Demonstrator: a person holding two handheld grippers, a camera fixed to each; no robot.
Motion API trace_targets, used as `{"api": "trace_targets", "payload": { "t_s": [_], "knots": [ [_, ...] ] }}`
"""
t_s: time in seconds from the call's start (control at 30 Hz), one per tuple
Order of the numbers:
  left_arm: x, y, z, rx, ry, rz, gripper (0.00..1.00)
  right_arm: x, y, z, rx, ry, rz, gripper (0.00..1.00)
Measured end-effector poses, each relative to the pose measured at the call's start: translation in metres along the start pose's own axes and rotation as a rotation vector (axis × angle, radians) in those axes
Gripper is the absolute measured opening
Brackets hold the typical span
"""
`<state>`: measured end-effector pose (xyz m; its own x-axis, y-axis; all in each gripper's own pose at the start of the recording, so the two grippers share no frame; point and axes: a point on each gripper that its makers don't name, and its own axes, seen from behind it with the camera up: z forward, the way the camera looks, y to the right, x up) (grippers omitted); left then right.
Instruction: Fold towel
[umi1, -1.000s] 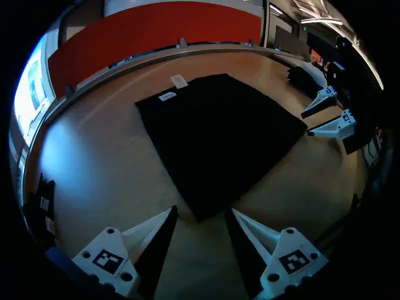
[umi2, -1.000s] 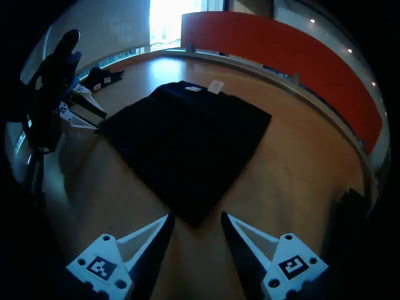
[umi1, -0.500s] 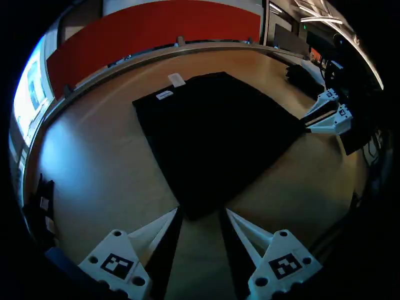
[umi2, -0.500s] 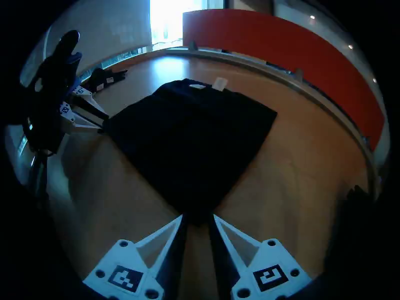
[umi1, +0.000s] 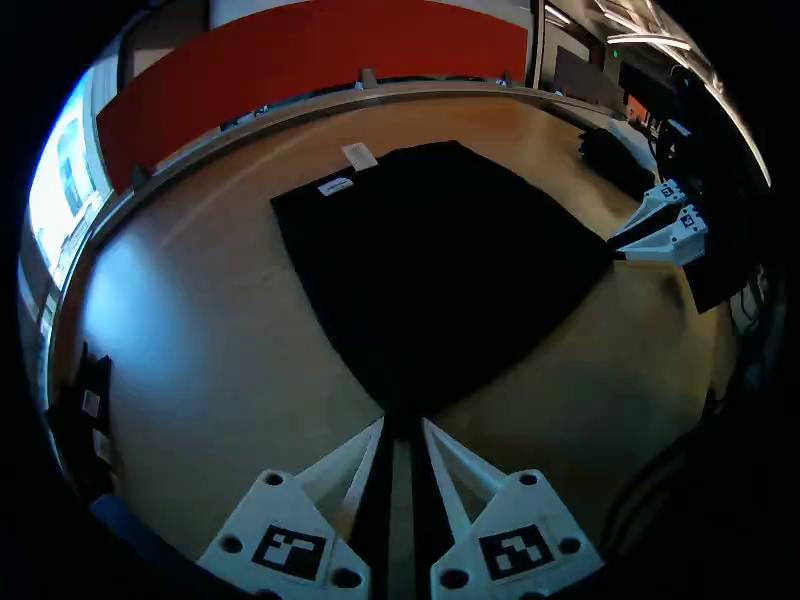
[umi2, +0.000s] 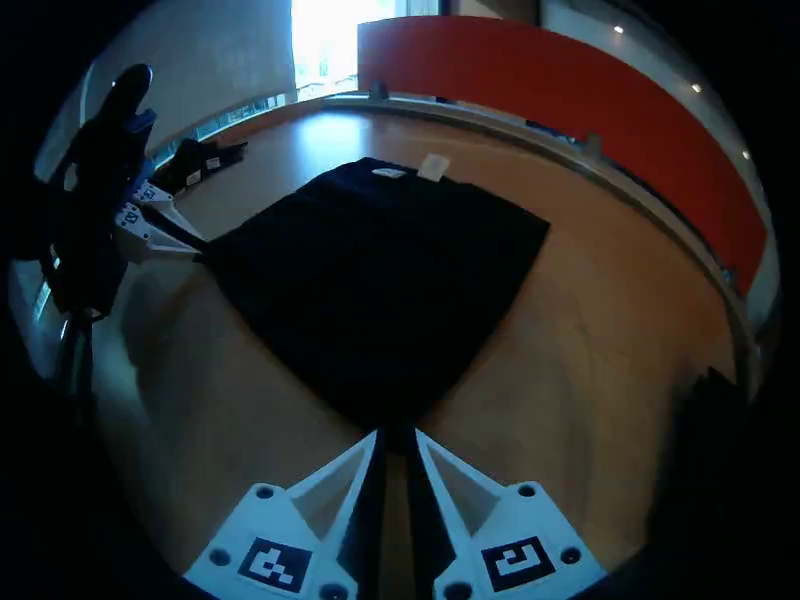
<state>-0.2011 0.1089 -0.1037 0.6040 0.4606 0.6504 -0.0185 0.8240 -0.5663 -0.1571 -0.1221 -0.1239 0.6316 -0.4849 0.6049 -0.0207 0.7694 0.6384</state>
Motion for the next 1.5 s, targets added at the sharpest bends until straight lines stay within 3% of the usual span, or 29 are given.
{"api": "trace_targets", "payload": {
  "t_s": [0.27,0.5,0.8,1.17,1.5],
  "knots": [
    [0.006,0.003,-0.004,-0.008,0.009,-0.032,0.10,0.008,0.002,-0.008,-0.007,0.023,0.017,0.10],
    [0.017,0.004,-0.018,-0.013,0.020,-0.049,0.09,0.023,0.002,-0.025,-0.008,0.059,0.024,0.10],
    [0.030,0.009,-0.047,-0.032,0.005,-0.066,0.09,0.049,-0.002,-0.059,0.001,0.101,0.039,0.10],
    [0.040,0.024,-0.088,-0.073,-0.029,-0.079,0.09,0.069,-0.010,-0.106,0.007,0.131,0.035,0.10],
    [0.044,0.037,-0.115,-0.097,-0.052,-0.099,0.09,0.081,-0.017,-0.135,0.013,0.145,0.040,0.10]
  ]
}}
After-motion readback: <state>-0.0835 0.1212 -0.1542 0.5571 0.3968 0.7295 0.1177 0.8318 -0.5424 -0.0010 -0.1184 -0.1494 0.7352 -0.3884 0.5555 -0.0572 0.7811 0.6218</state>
